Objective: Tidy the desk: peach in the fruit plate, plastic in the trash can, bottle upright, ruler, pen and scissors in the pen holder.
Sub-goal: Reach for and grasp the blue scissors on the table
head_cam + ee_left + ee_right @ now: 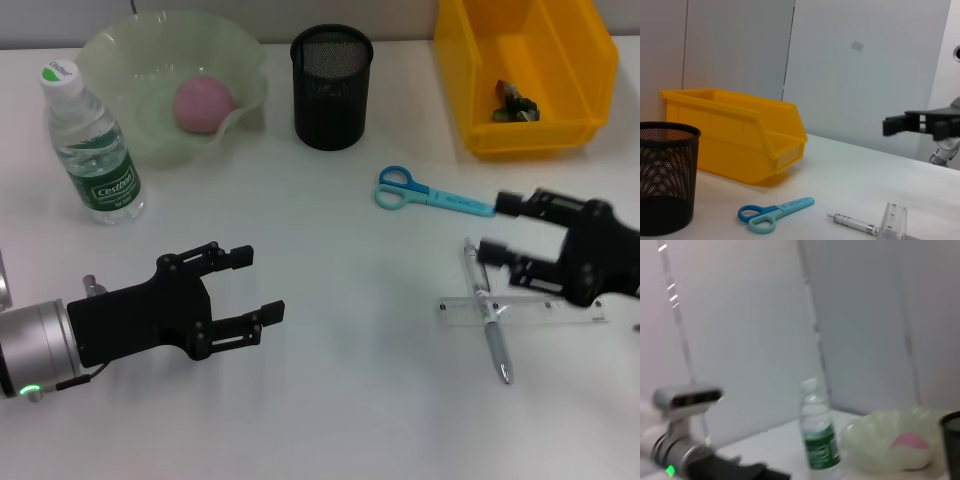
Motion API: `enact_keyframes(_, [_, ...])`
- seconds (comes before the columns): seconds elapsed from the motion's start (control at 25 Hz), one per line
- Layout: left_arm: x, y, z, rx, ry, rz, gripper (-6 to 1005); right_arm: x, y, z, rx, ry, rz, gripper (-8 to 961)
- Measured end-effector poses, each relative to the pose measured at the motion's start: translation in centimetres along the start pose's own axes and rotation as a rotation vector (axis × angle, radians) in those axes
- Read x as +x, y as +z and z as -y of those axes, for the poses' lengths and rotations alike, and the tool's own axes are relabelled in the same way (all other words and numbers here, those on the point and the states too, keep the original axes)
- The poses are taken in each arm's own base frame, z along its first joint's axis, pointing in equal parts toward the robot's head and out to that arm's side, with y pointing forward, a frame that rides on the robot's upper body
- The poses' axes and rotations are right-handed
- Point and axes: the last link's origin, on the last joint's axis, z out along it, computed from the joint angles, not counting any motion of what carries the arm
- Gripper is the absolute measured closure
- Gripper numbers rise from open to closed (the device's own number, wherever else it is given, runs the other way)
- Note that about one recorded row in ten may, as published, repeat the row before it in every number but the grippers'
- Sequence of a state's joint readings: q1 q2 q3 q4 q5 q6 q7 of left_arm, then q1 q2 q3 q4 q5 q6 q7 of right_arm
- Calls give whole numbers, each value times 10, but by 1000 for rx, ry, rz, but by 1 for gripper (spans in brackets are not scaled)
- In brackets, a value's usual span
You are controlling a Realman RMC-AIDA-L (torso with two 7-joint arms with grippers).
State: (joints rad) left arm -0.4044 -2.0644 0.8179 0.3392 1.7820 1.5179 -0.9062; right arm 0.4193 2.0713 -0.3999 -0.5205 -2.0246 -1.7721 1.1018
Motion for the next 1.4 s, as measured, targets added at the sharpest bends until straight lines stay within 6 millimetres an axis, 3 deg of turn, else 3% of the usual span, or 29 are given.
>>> enact_keyframes(0.24, [0,0,0,-2,-1,-2,204,-12,-15,15,54,55,-17,253])
enact_keyframes(0.4, [0,0,0,0,-3,-3,204,-39,-29,34,88,49,-117,253])
enact_keyframes(0.6, [0,0,0,0,-3,-3,204,-64,-29,45,65,25,-265,252])
enact_keyframes(0.84, [0,0,0,5,-4,-5,204,-100,0,66,11,-34,-514,252])
enact_keyframes(1.0, [0,0,1,10,-6,-8,204,-115,37,81,7,-127,-634,253])
enact_keyframes(1.16, [0,0,1,13,-7,-9,204,-111,57,85,8,-174,-671,253])
enact_keyframes(1.2, [1,0,1,15,-7,-10,204,-104,69,87,7,-198,-688,253])
enact_keyframes(1.4, [1,1,2,17,-5,-10,204,-85,93,84,-4,-242,-689,253])
